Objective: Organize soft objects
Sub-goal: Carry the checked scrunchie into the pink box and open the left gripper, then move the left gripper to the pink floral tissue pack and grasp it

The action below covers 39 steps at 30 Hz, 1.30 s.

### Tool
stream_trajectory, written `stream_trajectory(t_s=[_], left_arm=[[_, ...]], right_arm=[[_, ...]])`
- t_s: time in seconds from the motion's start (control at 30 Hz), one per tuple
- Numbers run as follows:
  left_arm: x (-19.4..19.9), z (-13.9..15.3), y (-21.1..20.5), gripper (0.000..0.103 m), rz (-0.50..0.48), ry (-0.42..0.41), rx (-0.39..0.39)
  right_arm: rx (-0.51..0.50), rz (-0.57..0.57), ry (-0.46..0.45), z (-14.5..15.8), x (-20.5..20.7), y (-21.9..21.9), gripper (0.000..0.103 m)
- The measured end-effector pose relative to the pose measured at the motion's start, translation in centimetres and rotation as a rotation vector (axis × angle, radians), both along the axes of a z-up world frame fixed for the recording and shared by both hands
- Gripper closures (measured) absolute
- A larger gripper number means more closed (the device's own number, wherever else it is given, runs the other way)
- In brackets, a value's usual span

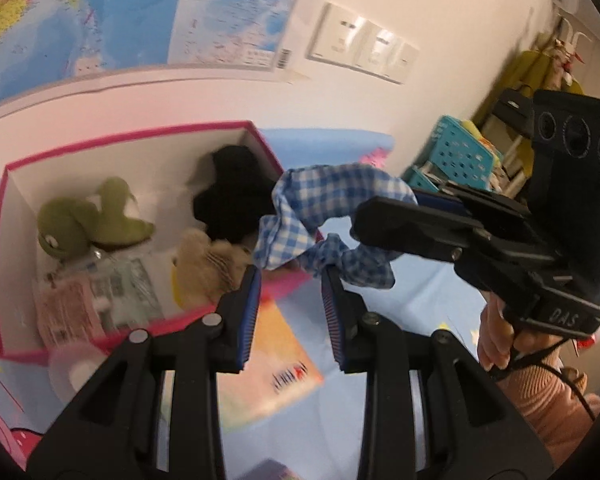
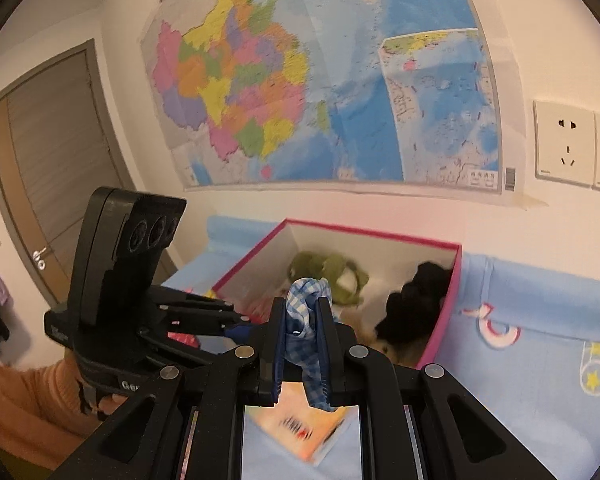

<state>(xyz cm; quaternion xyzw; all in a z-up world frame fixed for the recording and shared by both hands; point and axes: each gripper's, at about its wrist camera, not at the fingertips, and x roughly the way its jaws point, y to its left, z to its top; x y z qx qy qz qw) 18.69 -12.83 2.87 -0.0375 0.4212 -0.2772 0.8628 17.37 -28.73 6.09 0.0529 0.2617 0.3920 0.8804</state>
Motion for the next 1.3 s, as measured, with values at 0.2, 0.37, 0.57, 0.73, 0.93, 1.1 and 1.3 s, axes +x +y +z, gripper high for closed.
stream_trajectory(t_s=[0.2, 0.37, 0.57, 0.73, 0.93, 1.1, 1.3], left_arm=[[2.6, -0.7, 0.2, 0.07, 0.044, 0.029, 0.02], [3.3, -2.0, -0.4, 0.069, 0.067, 0.043, 0.075], [2.9, -2.3, -1.0, 0.067, 0.082, 0.006, 0.141], [1.5, -1.4, -0.3, 0.066, 0.071, -0.033, 0.114], [-3.5, -0.1, 1.3, 0.065, -0.009, -0.102, 0.074], [-7.5, -0.5, 3.5, 0.062, -0.043, -0.106, 0.036], [-10.8, -3.2, 6.8, 0.061, -0.004, -0.031, 0.019]], right_arm=[[-0.023, -0.014, 0.044, -1.4, 2.9, 0.9, 0.09], [-0.025, -0.064, 0.089, -3.0, 4.8, 0.5, 0.087], [-0.065, -0.174, 0.142, -5.0, 6.3, -0.6, 0.063], [-0.053, -0.189, 0.121, -4.4, 5.2, -1.6, 0.063], [-0.027, -0.11, 0.089, -3.3, 1.1, -2.3, 0.056], [-0.003, 0.009, 0.108, -4.0, -3.1, -1.9, 0.051], [-0.014, 0.12, 0.171, -6.8, -7.1, -0.1, 0.051]])
